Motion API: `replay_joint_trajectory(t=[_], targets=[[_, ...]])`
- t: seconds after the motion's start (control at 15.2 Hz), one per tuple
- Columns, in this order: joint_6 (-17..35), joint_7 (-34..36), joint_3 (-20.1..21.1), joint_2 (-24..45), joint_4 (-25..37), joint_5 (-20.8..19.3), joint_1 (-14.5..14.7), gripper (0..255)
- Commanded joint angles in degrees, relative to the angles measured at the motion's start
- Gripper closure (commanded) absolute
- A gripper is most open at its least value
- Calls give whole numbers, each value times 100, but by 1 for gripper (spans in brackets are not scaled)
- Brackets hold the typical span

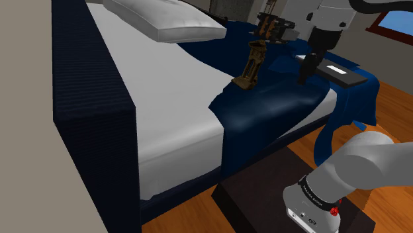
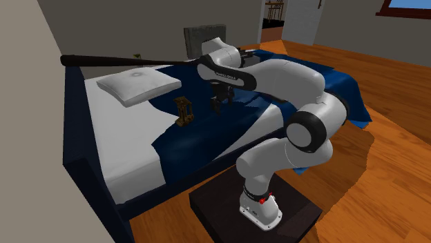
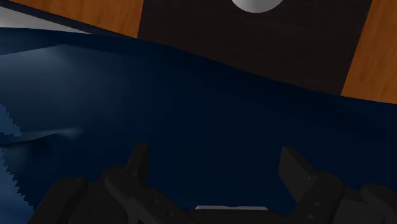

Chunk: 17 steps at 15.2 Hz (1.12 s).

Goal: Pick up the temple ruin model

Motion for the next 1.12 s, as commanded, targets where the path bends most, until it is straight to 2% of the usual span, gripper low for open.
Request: replay_joint_trajectory(t=[0.0,0.53,1.06], targets=[[0,0,0,0,0,0,0,0],[-727,1355,618,1154,1525,1079,-1,0],[-1323,2837,1093,2566,3428,1936,-45,0]])
